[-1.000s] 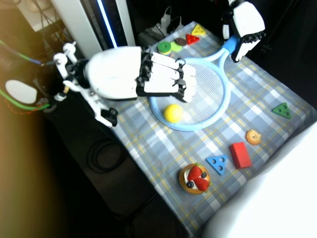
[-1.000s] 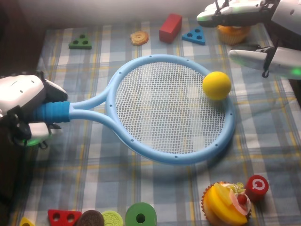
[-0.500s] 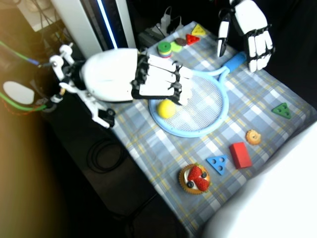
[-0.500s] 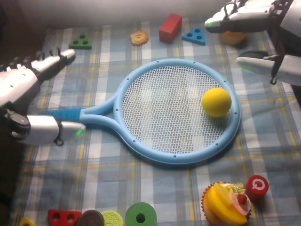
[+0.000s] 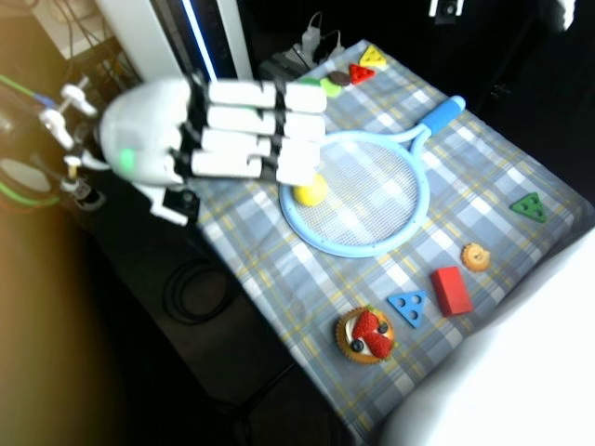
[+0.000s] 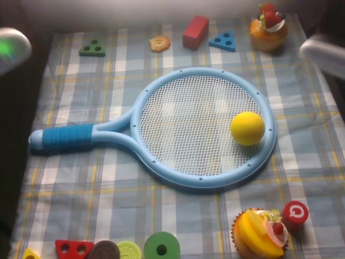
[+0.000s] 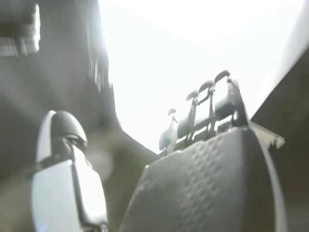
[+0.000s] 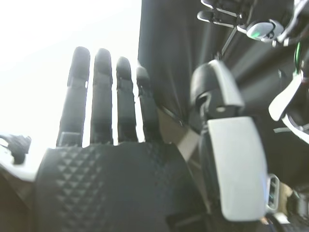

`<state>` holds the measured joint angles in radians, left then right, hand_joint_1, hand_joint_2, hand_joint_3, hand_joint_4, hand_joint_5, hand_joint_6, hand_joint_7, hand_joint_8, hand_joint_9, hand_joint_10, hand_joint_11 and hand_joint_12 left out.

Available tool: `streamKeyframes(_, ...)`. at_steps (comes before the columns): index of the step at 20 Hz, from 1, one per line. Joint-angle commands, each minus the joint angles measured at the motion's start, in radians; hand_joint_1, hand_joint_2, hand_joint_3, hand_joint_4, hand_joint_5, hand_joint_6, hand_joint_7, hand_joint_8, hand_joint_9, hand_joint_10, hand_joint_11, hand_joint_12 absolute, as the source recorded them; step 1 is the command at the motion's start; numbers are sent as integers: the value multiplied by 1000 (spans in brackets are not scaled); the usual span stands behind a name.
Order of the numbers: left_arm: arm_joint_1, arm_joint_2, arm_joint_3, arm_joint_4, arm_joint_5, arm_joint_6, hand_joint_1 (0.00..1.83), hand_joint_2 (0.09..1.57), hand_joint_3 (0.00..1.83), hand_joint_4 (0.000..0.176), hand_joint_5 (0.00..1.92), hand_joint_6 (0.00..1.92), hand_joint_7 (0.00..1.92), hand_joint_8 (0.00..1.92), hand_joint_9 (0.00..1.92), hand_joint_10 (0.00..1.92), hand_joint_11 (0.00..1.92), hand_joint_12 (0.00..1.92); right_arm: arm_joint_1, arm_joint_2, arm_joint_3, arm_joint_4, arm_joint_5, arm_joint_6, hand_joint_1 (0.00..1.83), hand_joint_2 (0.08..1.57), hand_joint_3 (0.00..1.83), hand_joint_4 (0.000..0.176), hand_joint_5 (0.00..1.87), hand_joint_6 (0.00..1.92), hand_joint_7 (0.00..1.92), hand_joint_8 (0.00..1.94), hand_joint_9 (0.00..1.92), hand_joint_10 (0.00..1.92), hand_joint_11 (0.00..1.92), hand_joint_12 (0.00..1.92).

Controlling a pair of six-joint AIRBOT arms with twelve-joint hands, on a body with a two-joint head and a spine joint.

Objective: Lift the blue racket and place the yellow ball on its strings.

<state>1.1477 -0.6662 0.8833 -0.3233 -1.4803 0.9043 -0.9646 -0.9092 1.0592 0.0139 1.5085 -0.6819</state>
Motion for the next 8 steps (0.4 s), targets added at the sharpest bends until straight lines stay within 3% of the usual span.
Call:
streamKeyframes(1, -4, -11, 21, 3, -209, -74, 517, 1001, 14, 64, 110, 15, 84, 3, 68, 4, 16, 294, 0, 15, -9, 44, 214, -12, 842, 1289, 0, 140, 38, 7, 30, 0, 40, 0, 10, 77)
streamKeyframes(2, -7, -26, 39, 18, -242, -131, 290, 1151, 27, 128, 302, 49, 70, 2, 25, 0, 2, 64, -9, 24, -20, 53, 254, -25, 957, 1247, 0, 29, 269, 28, 98, 8, 98, 9, 26, 42)
streamKeyframes(3, -24, -37, 51, 36, -254, -186, 216, 1285, 20, 120, 376, 36, 86, 2, 22, 1, 0, 12, -11, 35, -40, 68, 254, -26, 1014, 1221, 0, 0, 417, 34, 149, 3, 108, 3, 4, 8)
streamKeyframes(4, -52, -44, 55, 64, -254, -184, 42, 1302, 13, 165, 255, 14, 27, 0, 4, 0, 0, 2, 7, 38, -45, 53, 255, -56, 997, 1209, 0, 0, 588, 93, 177, 7, 147, 13, 43, 20)
streamKeyframes(5, -82, -54, 54, 97, -254, -164, 8, 1351, 9, 123, 181, 2, 38, 2, 43, 6, 0, 0, 29, 27, -44, 44, 255, -65, 865, 1264, 1, 0, 590, 52, 214, 4, 141, 4, 26, 12)
streamKeyframes(6, -110, -61, 55, 121, -254, -168, 17, 1384, 6, 96, 176, 1, 157, 11, 169, 17, 32, 17, 30, 27, -45, 36, 255, -53, 749, 1270, 0, 0, 481, 10, 271, 6, 201, 8, 112, 47)
streamKeyframes(7, -162, -69, 58, 145, -254, -200, 3, 1390, 1, 42, 266, 10, 266, 8, 243, 14, 109, 70, 57, 49, -67, 32, 256, -11, 532, 1314, 17, 0, 360, 4, 330, 18, 314, 38, 199, 81)
streamKeyframes(8, -198, -77, 58, 156, -254, -223, 0, 1429, 2, 44, 356, 14, 293, 2, 235, 3, 21, 260, 64, 62, -78, 33, 256, 18, 689, 1343, 8, 0, 557, 28, 352, 8, 354, 20, 234, 103)
